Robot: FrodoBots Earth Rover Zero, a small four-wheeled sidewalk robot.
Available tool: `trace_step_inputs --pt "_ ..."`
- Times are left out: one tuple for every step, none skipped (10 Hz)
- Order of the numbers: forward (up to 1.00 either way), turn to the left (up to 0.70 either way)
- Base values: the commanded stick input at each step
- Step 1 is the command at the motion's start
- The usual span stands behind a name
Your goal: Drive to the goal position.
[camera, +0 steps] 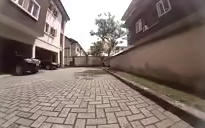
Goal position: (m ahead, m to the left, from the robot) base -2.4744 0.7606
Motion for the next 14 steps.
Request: trace_step_inputs --pt "0.0 0.0" --pt "0.0 0.0" --pt "0.0 0.0" --pt "0.0 0.0" --pt "0.0 -0.02" --pt "0.0 -0.36" --pt "0.0 -0.5" --pt "0.0 -0.5" --pt "0.0 -0.5" --pt "0.0 -0.5" --pt "0.0 -0.5" --pt "0.0 -0.5" --pt "0.0 -0.5" --pt "0.0 -0.5"
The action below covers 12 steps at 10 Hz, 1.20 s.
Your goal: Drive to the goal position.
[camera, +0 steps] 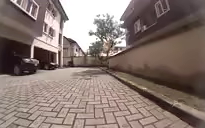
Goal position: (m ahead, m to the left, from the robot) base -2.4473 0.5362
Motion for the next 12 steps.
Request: trace_step_inputs --pt "0.0 -0.5" --pt "0.0 -0.5" --pt "0.0 -0.5" --pt "0.0 -0.5" --pt "0.0 -0.5" --pt "0.0 -0.5" --pt "0.0 -0.5" --pt "0.0 -0.5" --pt "0.0 -0.5" --pt "0.0 -0.5" --pt "0.0 -0.5" --pt "0.0 -0.5"
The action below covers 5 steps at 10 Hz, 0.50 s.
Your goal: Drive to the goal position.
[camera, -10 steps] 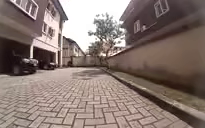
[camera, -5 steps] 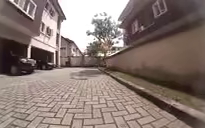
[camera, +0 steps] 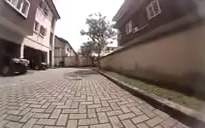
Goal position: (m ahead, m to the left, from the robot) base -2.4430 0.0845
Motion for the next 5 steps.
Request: trace_step_inputs --pt "0.0 -0.5" --pt "0.0 -0.5" --pt "0.0 -0.5" --pt "0.0 -0.5" --pt "0.0 -0.5"
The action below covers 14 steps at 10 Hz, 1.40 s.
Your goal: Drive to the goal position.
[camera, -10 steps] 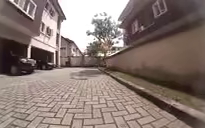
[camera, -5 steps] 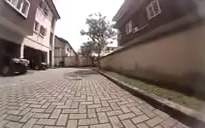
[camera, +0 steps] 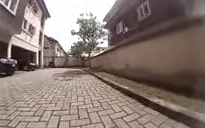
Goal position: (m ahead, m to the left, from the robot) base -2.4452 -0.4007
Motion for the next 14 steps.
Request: trace_step_inputs --pt "0.0 -0.5" --pt "0.0 -0.5" --pt "0.0 -0.5" --pt "0.0 -0.5" --pt "0.0 -0.5" --pt "0.0 -0.5" --pt "0.0 -0.5" --pt "0.0 -0.5" --pt "0.0 -0.5" --pt "0.0 -0.5" --pt "0.0 -0.5" --pt "0.0 -0.5" --pt "0.0 -0.5" --pt "0.0 -0.5"
